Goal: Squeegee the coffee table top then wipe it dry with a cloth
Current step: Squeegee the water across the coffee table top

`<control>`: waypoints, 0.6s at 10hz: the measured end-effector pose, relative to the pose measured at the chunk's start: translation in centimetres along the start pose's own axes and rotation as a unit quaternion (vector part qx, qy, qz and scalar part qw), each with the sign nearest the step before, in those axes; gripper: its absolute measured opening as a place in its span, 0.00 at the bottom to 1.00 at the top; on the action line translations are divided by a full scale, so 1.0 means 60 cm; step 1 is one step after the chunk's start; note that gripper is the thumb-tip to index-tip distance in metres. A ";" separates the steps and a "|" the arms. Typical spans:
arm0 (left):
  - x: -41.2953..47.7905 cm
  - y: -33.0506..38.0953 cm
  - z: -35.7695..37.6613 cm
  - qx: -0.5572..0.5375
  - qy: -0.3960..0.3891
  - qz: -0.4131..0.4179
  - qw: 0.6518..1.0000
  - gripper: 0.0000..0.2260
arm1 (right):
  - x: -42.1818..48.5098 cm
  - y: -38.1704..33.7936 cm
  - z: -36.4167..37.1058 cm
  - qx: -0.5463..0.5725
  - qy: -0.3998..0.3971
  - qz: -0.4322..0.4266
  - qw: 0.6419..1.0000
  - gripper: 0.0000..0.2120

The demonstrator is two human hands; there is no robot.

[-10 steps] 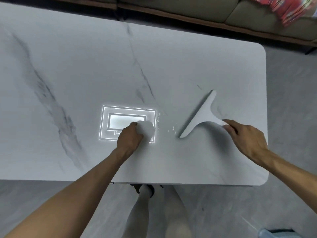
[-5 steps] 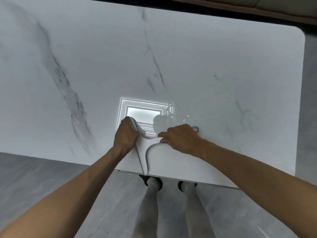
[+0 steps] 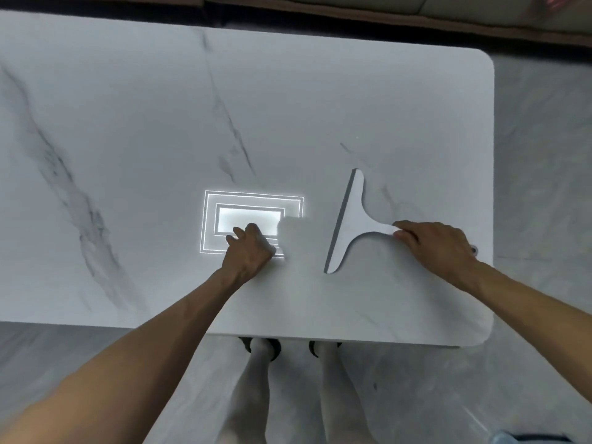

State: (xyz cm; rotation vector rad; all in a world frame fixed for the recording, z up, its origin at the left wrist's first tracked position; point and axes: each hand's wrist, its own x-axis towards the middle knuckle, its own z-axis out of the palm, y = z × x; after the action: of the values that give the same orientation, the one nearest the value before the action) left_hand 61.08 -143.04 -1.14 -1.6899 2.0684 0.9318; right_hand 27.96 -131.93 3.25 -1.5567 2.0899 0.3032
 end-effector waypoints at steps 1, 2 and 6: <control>-0.015 0.001 -0.025 -0.099 -0.003 -0.069 0.993 0.22 | -0.042 0.043 -0.011 0.005 0.040 0.038 0.998 0.16; -0.028 -0.012 -0.031 -0.151 0.034 -0.115 0.981 0.16 | -0.066 0.007 -0.024 0.039 0.033 0.025 0.998 0.17; -0.158 -0.296 -0.070 -0.266 0.156 -0.346 0.886 0.15 | -0.014 -0.486 0.133 0.078 -0.124 -0.276 0.950 0.18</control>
State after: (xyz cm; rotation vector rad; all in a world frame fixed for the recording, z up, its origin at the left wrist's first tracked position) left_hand 81.08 -140.29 2.66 -2.7522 1.1869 1.0626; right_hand 57.71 -136.79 0.51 -1.8191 1.3828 0.1166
